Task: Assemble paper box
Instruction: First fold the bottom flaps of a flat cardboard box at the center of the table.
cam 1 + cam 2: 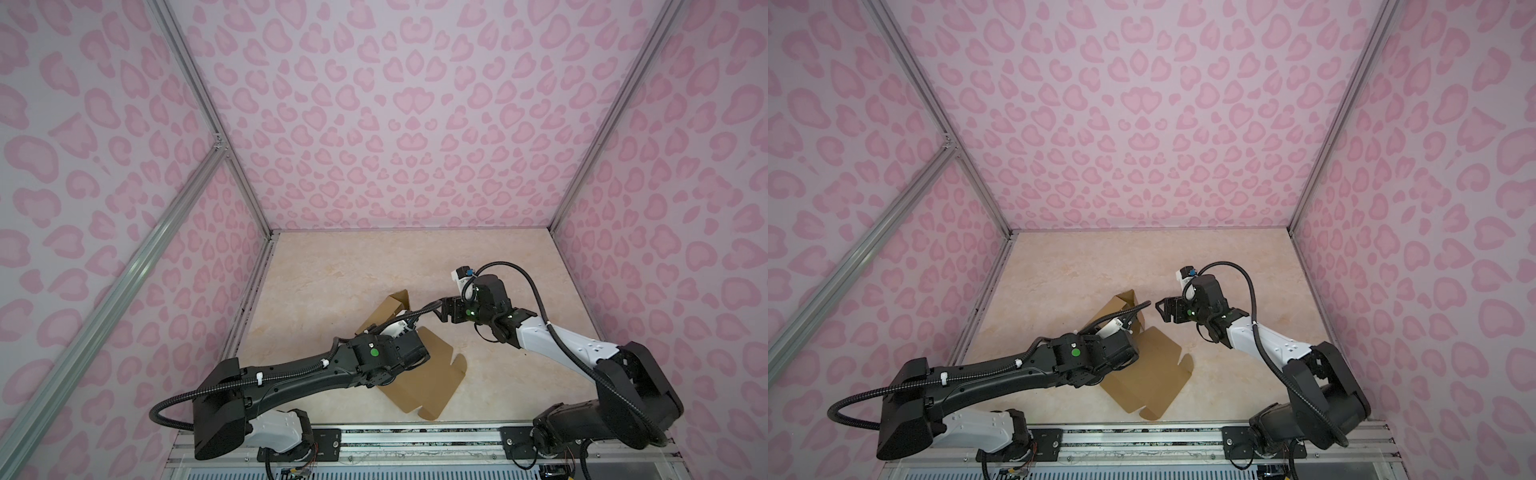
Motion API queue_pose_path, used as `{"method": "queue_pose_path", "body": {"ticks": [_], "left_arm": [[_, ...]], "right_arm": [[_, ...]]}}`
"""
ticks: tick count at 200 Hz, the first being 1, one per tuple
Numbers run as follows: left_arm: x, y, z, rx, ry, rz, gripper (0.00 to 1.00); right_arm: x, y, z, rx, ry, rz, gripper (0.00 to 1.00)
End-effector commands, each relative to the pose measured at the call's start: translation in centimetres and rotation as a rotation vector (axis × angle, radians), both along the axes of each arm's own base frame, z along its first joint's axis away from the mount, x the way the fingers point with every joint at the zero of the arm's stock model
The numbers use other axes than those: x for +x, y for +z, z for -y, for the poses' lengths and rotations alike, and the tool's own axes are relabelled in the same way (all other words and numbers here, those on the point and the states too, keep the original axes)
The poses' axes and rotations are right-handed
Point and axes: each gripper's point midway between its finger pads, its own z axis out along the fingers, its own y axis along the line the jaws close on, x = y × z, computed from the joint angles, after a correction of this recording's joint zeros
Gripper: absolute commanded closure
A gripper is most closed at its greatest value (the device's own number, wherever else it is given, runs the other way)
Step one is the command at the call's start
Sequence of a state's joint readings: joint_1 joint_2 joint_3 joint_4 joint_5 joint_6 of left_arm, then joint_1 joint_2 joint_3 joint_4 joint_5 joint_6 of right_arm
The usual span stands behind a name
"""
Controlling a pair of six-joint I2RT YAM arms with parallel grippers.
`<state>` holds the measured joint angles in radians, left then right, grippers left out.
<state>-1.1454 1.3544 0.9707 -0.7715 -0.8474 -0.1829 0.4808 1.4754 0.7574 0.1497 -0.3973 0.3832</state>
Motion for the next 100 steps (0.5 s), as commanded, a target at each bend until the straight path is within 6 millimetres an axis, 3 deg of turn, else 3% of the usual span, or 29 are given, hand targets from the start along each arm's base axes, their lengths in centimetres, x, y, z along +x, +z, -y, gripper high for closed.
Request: {"method": "queue_pose_path", "body": {"ticks": [1, 38, 81, 100], "left_arm": [[-0.2, -0.4, 0.5, -0.040, -0.016, -0.025, 0.79], [-0.2, -0.6, 0.7, -0.050, -0.023, -0.026, 0.78], [-0.2, -0.6, 0.7, -0.053, -0.025, -0.018, 0.78], [-0.2, -0.5, 0.5, -0.053, -0.023, -0.013, 0.78]], "right_arm": [[2.2, 0.4, -1.6, 0.023, 0.054, 0.118, 0.10], [7.0, -2.0, -0.6, -0.035, -0.126, 0.119, 0.10], [9.4, -2.9, -4.8, -0.056, -0.083, 0.136, 0.11], [10.1, -3.2, -5.5, 0.023, -0.081, 0.118, 0.11]]}}
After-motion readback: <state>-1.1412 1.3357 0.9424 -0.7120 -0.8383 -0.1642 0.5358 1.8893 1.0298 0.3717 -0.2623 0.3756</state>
